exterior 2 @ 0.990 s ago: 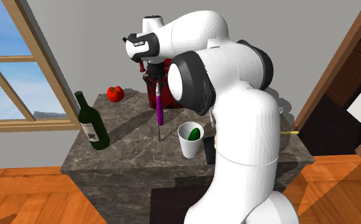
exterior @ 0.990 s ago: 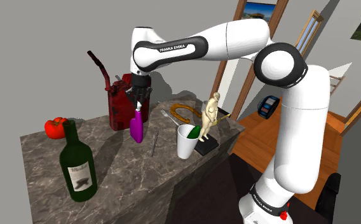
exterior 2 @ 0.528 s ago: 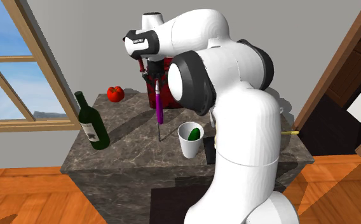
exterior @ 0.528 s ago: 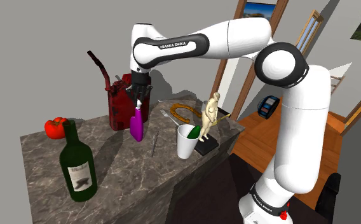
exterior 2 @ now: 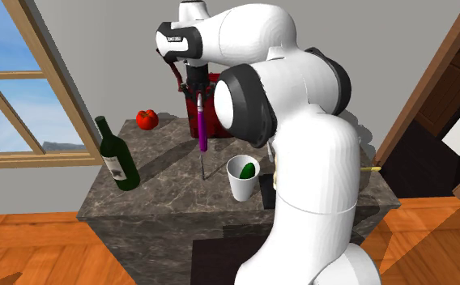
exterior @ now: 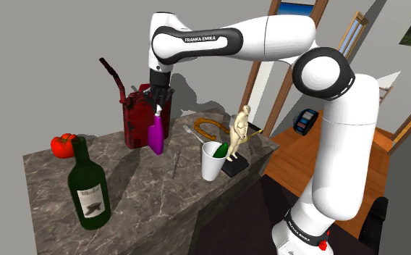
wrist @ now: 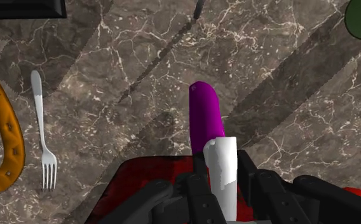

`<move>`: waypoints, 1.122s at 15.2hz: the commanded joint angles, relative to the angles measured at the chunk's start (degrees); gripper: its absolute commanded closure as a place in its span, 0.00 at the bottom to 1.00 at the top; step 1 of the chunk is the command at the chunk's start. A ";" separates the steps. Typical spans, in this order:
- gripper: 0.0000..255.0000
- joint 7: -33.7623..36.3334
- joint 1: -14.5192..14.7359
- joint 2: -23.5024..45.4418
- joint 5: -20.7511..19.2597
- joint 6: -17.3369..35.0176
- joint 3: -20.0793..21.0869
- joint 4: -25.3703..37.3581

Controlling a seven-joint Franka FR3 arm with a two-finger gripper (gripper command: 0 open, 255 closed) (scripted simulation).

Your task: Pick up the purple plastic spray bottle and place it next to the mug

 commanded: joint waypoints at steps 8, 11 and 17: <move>1.00 -0.07 0.33 0.27 0.00 -7.24 0.10 7.51; 1.00 -0.05 0.50 0.61 -0.07 -9.72 0.13 10.33; 1.00 0.03 1.00 1.87 -0.35 -15.03 0.18 16.88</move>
